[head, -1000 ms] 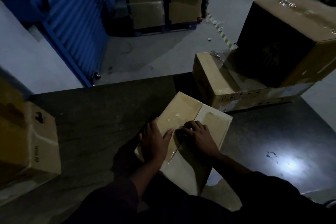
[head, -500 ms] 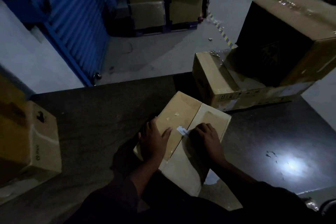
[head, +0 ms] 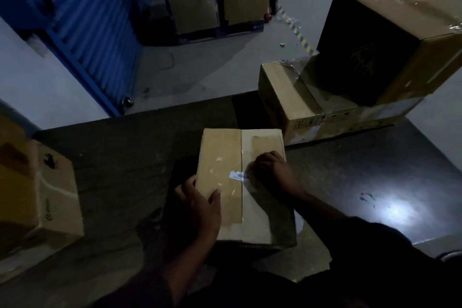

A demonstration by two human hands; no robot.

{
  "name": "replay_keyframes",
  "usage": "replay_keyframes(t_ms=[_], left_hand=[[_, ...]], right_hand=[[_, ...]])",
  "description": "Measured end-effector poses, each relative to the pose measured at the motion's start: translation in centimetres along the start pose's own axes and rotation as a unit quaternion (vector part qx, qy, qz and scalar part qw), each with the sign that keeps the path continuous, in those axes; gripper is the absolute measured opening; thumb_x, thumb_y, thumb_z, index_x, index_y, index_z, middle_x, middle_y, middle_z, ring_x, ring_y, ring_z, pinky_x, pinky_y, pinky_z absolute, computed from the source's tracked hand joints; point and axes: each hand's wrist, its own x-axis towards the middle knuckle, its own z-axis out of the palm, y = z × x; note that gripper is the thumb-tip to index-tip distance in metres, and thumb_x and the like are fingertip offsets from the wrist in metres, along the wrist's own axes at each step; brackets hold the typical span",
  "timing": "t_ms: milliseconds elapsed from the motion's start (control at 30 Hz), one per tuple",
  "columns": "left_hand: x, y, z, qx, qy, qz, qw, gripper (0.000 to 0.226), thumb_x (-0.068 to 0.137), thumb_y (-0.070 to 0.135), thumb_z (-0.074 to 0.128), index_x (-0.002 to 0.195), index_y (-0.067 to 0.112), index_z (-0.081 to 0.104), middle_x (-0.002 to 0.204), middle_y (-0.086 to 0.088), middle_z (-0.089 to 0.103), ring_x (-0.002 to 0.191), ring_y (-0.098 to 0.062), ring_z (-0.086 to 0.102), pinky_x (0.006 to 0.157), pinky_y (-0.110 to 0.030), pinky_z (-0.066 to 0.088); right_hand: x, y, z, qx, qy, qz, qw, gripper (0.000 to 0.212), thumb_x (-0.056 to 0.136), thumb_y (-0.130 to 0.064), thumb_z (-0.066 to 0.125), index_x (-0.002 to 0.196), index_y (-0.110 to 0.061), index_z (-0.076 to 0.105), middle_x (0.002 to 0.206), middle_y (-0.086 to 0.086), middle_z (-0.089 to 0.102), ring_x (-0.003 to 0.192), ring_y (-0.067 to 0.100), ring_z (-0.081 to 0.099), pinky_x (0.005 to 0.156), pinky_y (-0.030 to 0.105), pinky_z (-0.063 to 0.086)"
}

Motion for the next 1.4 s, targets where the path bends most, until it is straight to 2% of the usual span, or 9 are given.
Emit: replay_keyframes(t_ms=[167, 267, 400, 567, 933, 1133, 1267, 1333, 1400], left_hand=[[0.8, 0.3, 0.3, 0.077, -0.001, 0.118, 0.990, 0.064, 0.069, 0.036, 0.084, 0.125, 0.024, 0.055, 0.129, -0.004, 0.045, 0.116, -0.029, 0.044, 0.095, -0.047, 0.040], [2.1, 1.0, 1.6, 0.083, -0.053, 0.210, 0.973, 0.060, 0.071, 0.042, 0.079, 0.123, 0.024, 0.055, 0.123, -0.003, 0.051, 0.113, -0.027, 0.046, 0.092, -0.048, 0.042], [3.1, 1.1, 2.7, 0.088, -0.075, 0.291, 0.950, 0.041, 0.080, 0.045, 0.071, 0.113, 0.022, 0.062, 0.113, -0.001, 0.055, 0.103, -0.022, 0.051, 0.086, -0.039, 0.044], [3.2, 0.9, 2.8, 0.079, -0.060, 0.304, 0.948, 0.034, 0.082, 0.049, 0.057, 0.105, 0.024, 0.062, 0.109, 0.001, 0.055, 0.099, -0.019, 0.051, 0.084, -0.037, 0.044], [3.4, 0.4, 3.1, 0.068, -0.063, 0.311, 0.946, 0.029, 0.080, 0.045, 0.061, 0.102, 0.025, 0.060, 0.106, 0.003, 0.055, 0.098, -0.019, 0.052, 0.082, -0.037, 0.045], [3.7, 0.5, 3.2, 0.063, -0.058, 0.314, 0.946, 0.026, 0.080, 0.039, 0.071, 0.100, 0.024, 0.063, 0.105, 0.003, 0.056, 0.097, -0.019, 0.053, 0.081, -0.036, 0.045], [5.3, 1.0, 3.2, 0.046, -0.048, 0.247, 0.967, 0.035, 0.078, 0.040, 0.077, 0.106, 0.023, 0.063, 0.116, -0.002, 0.053, 0.108, -0.024, 0.049, 0.091, -0.044, 0.042], [6.9, 1.1, 3.0, 0.039, -0.044, 0.205, 0.977, 0.047, 0.077, 0.039, 0.079, 0.117, 0.021, 0.062, 0.126, -0.006, 0.051, 0.116, -0.027, 0.045, 0.096, -0.044, 0.037], [8.0, 1.0, 2.6, -0.011, -0.068, 0.157, 0.985, 0.061, 0.078, 0.037, 0.080, 0.130, 0.017, 0.055, 0.136, -0.010, 0.046, 0.122, -0.031, 0.044, 0.098, -0.042, 0.037]], right_hand=[[-3.4, -2.8, 2.0, 0.023, 0.035, 0.094, 0.995, 0.029, 0.078, -0.025, 0.070, 0.106, -0.019, 0.067, 0.116, 0.001, 0.062, 0.110, 0.018, 0.050, 0.094, 0.037, 0.047], [-5.1, -4.4, 1.8, 0.019, 0.020, 0.097, 0.995, 0.045, 0.068, -0.047, 0.063, 0.105, -0.021, 0.064, 0.116, 0.000, 0.060, 0.110, 0.019, 0.050, 0.095, 0.034, 0.043], [-4.5, -4.9, 1.2, -0.019, 0.023, 0.086, 0.996, 0.050, 0.073, -0.050, 0.052, 0.113, -0.023, 0.062, 0.117, 0.001, 0.059, 0.110, 0.022, 0.048, 0.093, 0.038, 0.045], [-4.7, -4.6, 2.0, -0.011, 0.033, 0.103, 0.994, 0.043, 0.080, -0.047, 0.041, 0.108, -0.022, 0.062, 0.118, 0.001, 0.056, 0.111, 0.020, 0.044, 0.091, 0.035, 0.044], [-4.3, -4.3, 2.4, -0.058, 0.009, 0.120, 0.991, 0.040, 0.085, -0.040, 0.048, 0.119, -0.023, 0.060, 0.124, 0.002, 0.054, 0.114, 0.022, 0.044, 0.094, 0.035, 0.042], [-4.2, -4.4, 2.2, -0.037, 0.019, 0.112, 0.993, 0.044, 0.084, -0.043, 0.043, 0.118, -0.022, 0.061, 0.124, 0.004, 0.056, 0.114, 0.024, 0.046, 0.095, 0.037, 0.043], [-4.9, -4.1, 1.8, -0.030, 0.045, 0.148, 0.987, 0.035, 0.082, -0.044, 0.051, 0.110, -0.026, 0.061, 0.129, 0.003, 0.050, 0.125, 0.025, 0.035, 0.103, 0.044, 0.039], [-6.1, -3.8, 1.7, -0.022, 0.082, 0.220, 0.972, 0.029, 0.084, -0.034, 0.061, 0.112, -0.025, 0.060, 0.136, 0.004, 0.045, 0.127, 0.024, 0.032, 0.103, 0.044, 0.040], [-7.1, -3.5, 1.9, 0.009, 0.089, 0.285, 0.954, 0.040, 0.084, -0.031, 0.068, 0.122, -0.027, 0.054, 0.140, 0.004, 0.040, 0.123, 0.022, 0.040, 0.097, 0.039, 0.046]])
